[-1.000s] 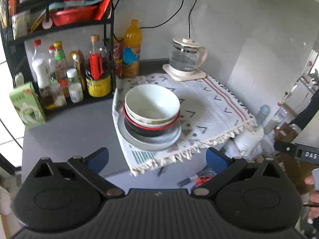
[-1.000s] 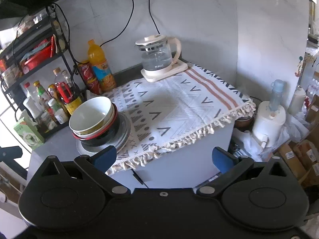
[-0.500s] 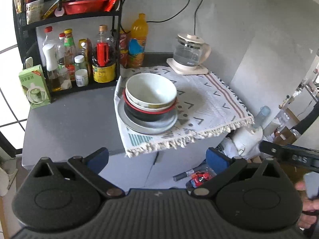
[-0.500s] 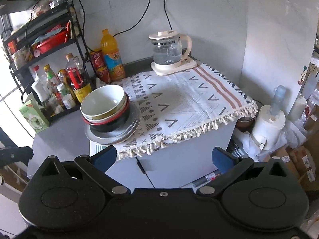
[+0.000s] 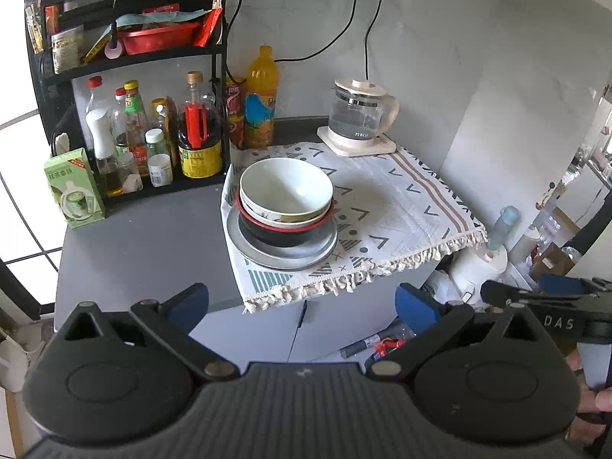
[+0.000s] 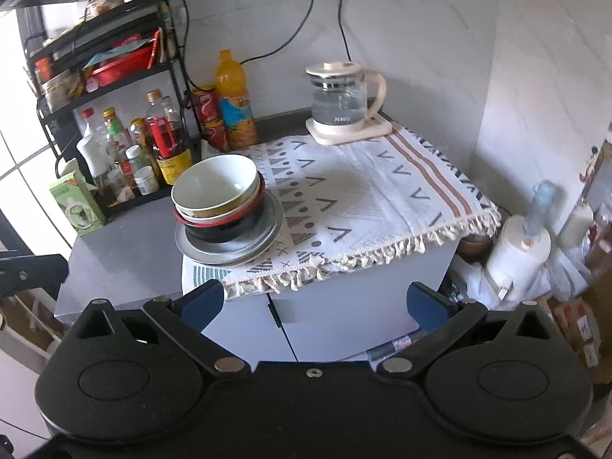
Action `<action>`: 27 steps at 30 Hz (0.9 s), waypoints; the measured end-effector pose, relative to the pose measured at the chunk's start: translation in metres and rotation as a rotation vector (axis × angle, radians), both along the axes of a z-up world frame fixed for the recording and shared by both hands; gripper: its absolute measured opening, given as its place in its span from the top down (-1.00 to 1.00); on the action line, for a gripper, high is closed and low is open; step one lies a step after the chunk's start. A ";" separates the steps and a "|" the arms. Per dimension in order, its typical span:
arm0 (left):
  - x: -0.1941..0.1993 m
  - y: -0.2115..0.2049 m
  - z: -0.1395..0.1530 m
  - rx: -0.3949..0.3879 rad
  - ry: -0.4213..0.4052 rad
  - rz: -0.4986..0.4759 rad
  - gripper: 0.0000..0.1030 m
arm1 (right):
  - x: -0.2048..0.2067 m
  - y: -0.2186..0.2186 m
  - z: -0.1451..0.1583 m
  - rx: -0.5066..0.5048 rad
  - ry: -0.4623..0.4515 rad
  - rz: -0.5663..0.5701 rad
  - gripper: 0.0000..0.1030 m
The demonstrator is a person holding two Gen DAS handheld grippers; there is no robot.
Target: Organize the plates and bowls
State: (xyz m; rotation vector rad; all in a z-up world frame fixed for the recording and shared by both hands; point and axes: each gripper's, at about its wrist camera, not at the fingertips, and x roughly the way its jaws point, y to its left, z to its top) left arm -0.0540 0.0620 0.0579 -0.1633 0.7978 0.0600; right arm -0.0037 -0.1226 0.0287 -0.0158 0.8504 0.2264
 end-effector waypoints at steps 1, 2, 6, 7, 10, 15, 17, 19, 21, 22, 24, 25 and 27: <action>0.000 0.000 0.000 0.000 0.003 -0.002 -0.99 | 0.000 0.000 0.001 0.000 -0.004 0.001 -0.99; -0.001 0.000 0.000 -0.001 0.001 -0.006 -0.99 | 0.000 0.000 0.002 -0.002 -0.008 -0.003 -0.99; -0.001 0.000 -0.001 0.002 0.000 -0.018 -0.99 | 0.002 0.000 0.003 0.002 -0.011 -0.017 -0.99; 0.000 0.000 -0.002 0.003 0.003 -0.021 -0.99 | 0.002 0.000 0.003 0.001 -0.012 -0.019 -0.99; 0.000 0.000 -0.003 0.009 0.006 -0.026 -0.99 | 0.001 0.001 0.002 0.001 -0.013 -0.019 -0.99; 0.000 0.003 -0.006 0.006 0.015 -0.008 -0.99 | 0.002 0.005 0.003 -0.007 -0.020 -0.013 -0.99; 0.000 0.004 -0.007 0.009 0.020 -0.008 -0.99 | 0.002 0.005 0.003 -0.004 -0.021 -0.009 -0.99; 0.001 0.004 -0.008 0.009 0.024 -0.002 -0.99 | 0.002 0.005 0.003 -0.003 -0.019 -0.008 -0.99; 0.002 0.005 -0.009 0.013 0.026 -0.001 -0.99 | 0.002 0.005 0.003 -0.003 -0.020 -0.007 -0.99; 0.003 0.004 -0.009 0.014 0.029 -0.001 -0.99 | 0.003 0.005 0.003 -0.003 -0.018 -0.007 -0.99; 0.003 0.004 -0.011 0.017 0.030 -0.004 -0.99 | 0.002 0.005 0.004 -0.001 -0.018 -0.008 -0.99; 0.003 0.003 -0.012 0.020 0.031 -0.007 -0.99 | 0.002 0.005 0.005 0.000 -0.020 -0.007 -0.99; 0.005 0.004 -0.015 0.021 0.037 -0.015 -0.99 | 0.001 0.003 0.007 0.011 -0.025 -0.004 -0.99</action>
